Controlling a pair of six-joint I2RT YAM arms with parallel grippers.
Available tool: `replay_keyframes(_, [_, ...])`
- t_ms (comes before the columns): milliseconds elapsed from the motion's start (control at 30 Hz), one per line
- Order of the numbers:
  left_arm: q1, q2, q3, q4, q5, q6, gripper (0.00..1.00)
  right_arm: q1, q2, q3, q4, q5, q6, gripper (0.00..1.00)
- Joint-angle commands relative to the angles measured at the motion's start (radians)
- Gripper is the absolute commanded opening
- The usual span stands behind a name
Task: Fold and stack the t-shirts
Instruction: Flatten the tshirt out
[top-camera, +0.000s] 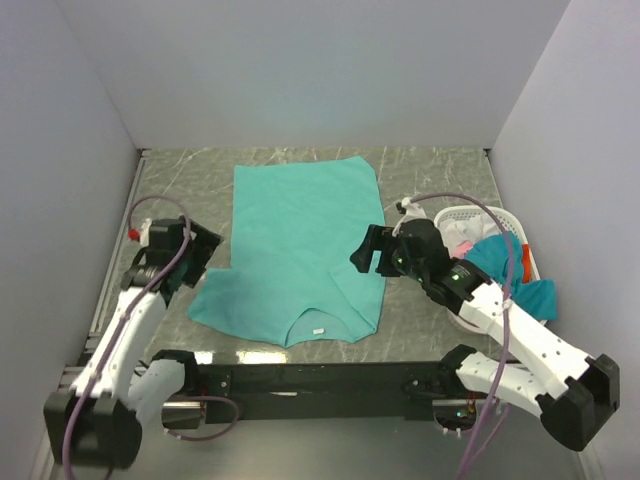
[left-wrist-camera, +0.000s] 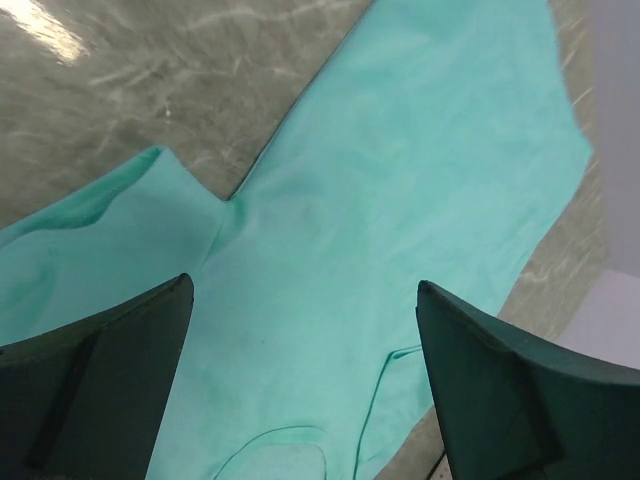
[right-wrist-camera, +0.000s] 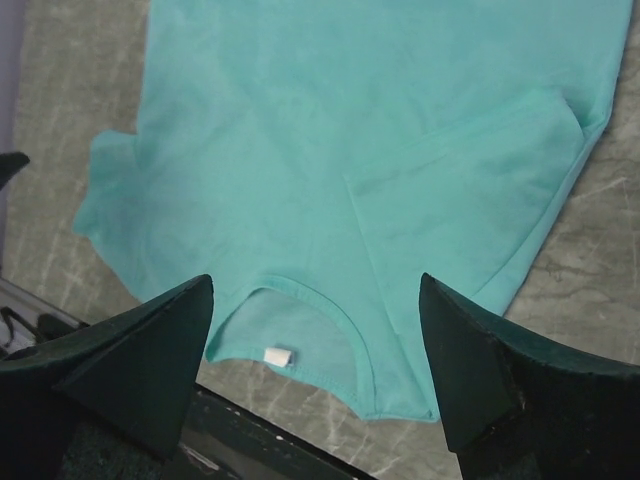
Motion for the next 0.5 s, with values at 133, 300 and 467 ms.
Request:
replay_keyframes(133, [-0.049, 0.278, 0.011, 0.195, 0.173, 0.065, 1.00, 0.014, 0.235, 0.118, 0.074, -0.018, -0.109, 0.88])
replay_keyframes(300, [-0.089, 0.379, -0.088, 0.240, 0.152, 0.065, 1.00, 0.151, 0.500, 0.279, -0.035, 0.183, -0.126, 0.84])
replay_keyframes(467, [-0.089, 0.424, -0.147, 0.229, 0.122, 0.059, 0.99, 0.194, 0.693, 0.405, -0.126, 0.279, -0.070, 0.72])
